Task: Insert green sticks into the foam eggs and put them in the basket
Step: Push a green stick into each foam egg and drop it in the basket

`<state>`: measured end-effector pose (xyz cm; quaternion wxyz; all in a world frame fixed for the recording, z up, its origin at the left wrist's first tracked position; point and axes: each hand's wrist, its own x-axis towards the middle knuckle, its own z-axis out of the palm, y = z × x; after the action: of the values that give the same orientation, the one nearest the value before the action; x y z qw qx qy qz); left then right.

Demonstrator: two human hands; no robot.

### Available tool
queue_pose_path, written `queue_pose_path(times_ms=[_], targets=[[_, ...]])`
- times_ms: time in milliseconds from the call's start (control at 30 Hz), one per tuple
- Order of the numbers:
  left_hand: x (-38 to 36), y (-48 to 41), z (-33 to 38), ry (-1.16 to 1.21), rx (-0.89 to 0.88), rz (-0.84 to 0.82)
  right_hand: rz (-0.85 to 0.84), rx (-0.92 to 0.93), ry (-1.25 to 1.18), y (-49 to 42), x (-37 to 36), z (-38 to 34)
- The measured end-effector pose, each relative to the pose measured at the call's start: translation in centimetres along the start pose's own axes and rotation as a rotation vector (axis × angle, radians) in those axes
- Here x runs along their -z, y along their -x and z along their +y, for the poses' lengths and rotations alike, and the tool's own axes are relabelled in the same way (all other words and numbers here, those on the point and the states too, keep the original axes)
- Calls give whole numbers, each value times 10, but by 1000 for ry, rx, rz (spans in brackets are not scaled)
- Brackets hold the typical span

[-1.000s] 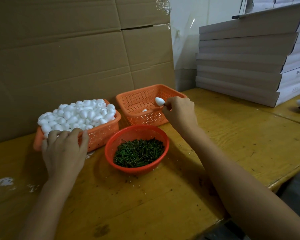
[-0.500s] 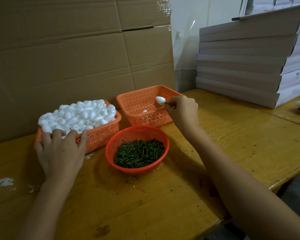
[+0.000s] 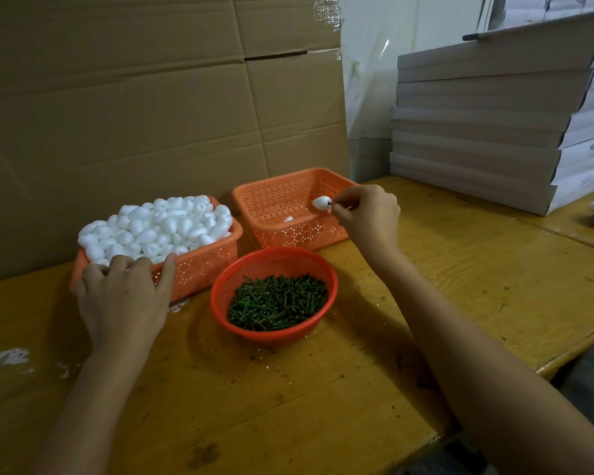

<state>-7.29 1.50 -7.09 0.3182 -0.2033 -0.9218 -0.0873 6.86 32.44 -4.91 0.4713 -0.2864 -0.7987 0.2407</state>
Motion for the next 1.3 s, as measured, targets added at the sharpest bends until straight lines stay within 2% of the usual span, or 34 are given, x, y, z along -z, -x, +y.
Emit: queue_pose_path(times_ms=[800,1133,1300], targets=[[2,3,-1,-8,-46,9,71,62,46,1,-9,4],[9,-1,-1,171,39,81,108,49,9,3,-5,-2],[9,0,3,109,2,65,113,63,-5,4,-3,-6]])
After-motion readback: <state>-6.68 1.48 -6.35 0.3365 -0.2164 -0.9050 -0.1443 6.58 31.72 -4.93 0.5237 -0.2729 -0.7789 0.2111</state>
